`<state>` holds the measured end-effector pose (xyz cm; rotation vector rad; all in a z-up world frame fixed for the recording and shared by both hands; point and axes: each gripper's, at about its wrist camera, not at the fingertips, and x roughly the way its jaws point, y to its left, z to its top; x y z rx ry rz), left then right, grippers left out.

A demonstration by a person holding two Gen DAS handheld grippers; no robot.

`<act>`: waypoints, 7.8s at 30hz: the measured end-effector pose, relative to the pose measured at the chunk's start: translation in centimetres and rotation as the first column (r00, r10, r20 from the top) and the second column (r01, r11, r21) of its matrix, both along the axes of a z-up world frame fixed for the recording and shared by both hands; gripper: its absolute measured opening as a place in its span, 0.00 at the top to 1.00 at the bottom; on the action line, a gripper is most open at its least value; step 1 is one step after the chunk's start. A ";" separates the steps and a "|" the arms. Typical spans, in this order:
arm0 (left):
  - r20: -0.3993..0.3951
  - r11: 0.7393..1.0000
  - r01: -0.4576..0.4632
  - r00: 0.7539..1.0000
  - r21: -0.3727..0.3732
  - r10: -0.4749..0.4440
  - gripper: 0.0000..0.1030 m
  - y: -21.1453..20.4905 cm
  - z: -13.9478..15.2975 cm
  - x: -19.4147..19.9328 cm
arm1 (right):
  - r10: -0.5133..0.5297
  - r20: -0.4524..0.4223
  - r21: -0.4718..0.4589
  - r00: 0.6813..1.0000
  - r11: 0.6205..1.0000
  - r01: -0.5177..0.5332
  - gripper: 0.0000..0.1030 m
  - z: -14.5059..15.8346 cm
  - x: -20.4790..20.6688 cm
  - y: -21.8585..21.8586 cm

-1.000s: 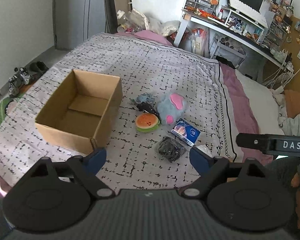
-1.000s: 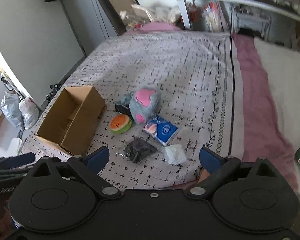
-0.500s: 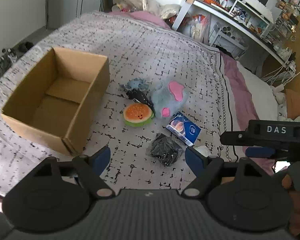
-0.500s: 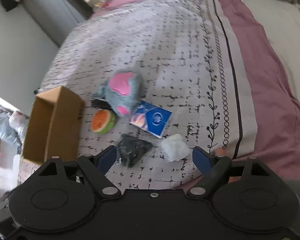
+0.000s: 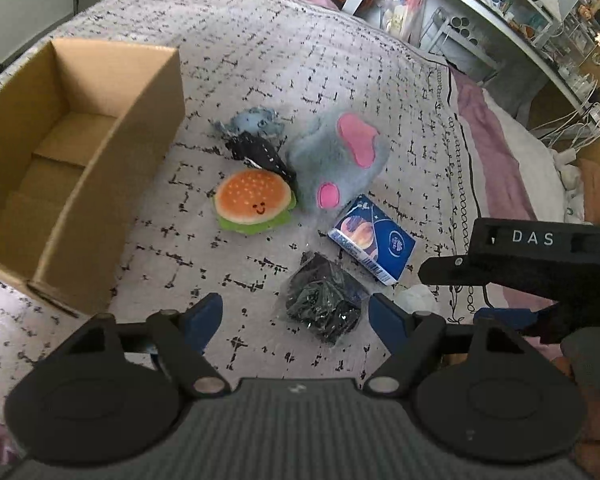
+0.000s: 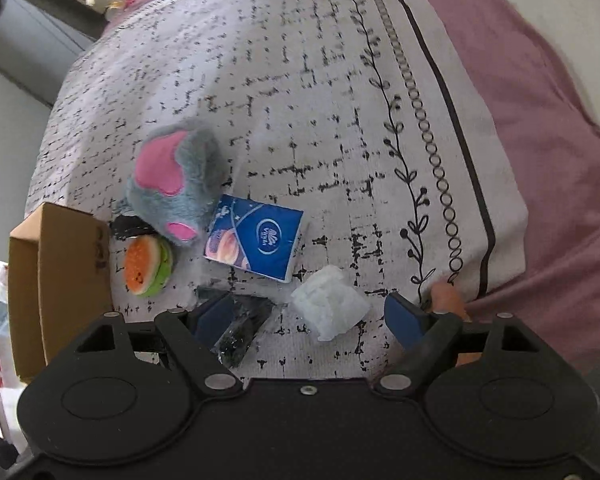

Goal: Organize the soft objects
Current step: 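Grasp the black plastic bag with the left gripper while the right grasps the white tissue, then carry the black bag into the box and open the left gripper, then lower the white tissue into the box and open the right gripper, then move the left gripper to the hamburger plush and grasp it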

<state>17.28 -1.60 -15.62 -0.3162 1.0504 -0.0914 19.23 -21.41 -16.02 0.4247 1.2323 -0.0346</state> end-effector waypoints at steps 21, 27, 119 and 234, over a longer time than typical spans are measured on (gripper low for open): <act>-0.075 0.997 0.011 0.997 -0.071 -0.016 0.50 -1.7 -4.2 3.4 | -0.070 -0.136 0.102 0.988 0.991 0.084 0.48 -4.9 1.7 0.8; -0.034 0.998 0.006 0.999 -0.069 -0.008 0.62 -1.6 -3.1 2.8 | -0.068 -0.057 0.108 0.996 0.991 0.074 0.49 -3.5 1.6 0.7; 0.102 0.930 -0.368 0.925 -0.009 0.367 0.56 22.2 5.1 -2.7 | 0.405 0.174 0.088 0.897 0.901 -0.424 0.49 5.0 0.1 26.4; 0.029 0.957 -0.258 0.966 0.129 0.257 0.38 -1.4 -0.5 6.2 | 0.541 0.209 -0.085 0.815 0.840 -0.536 0.17 -0.3 4.2 2.0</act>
